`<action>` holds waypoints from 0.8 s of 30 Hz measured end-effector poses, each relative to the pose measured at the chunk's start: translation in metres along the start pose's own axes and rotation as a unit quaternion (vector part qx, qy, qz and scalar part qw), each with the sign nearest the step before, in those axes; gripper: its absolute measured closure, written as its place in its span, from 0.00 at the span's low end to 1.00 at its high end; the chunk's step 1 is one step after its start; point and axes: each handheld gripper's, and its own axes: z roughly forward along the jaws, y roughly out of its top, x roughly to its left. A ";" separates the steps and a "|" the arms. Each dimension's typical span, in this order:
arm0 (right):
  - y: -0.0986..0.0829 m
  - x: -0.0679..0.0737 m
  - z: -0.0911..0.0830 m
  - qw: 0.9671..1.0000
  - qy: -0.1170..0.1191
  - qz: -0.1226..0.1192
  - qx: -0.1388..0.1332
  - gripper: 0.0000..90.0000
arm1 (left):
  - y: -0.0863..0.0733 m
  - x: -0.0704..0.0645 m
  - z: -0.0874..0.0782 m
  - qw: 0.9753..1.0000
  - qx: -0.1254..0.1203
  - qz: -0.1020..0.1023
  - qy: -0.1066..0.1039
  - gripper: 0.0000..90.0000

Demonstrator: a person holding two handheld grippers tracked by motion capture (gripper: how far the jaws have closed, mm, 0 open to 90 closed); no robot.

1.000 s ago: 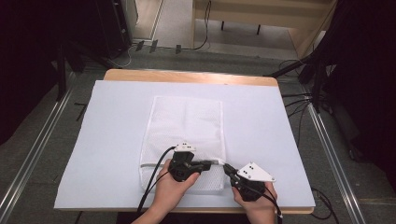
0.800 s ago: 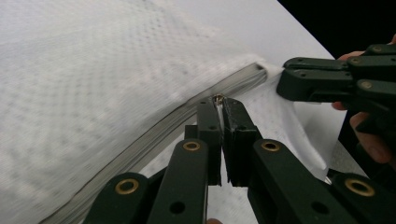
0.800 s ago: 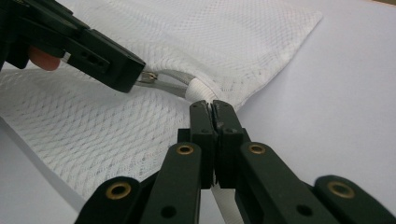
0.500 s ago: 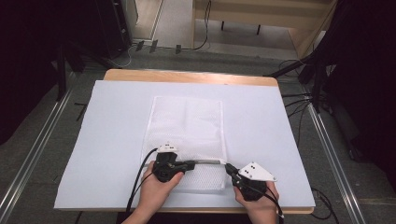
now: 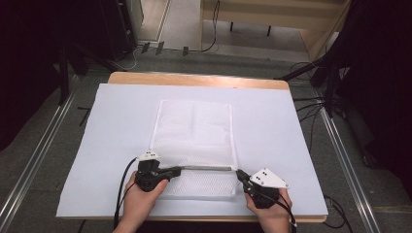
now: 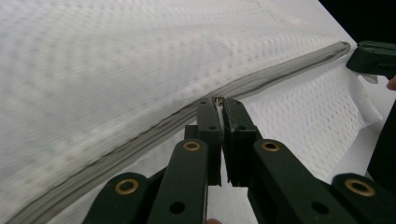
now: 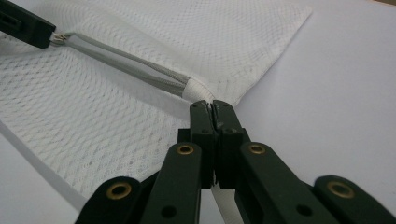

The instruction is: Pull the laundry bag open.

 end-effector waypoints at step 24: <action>-0.001 -0.011 -0.003 1.000 -0.016 0.004 0.004 1.00 | -0.017 0.043 -0.054 0.997 -0.038 -0.042 0.051 0.97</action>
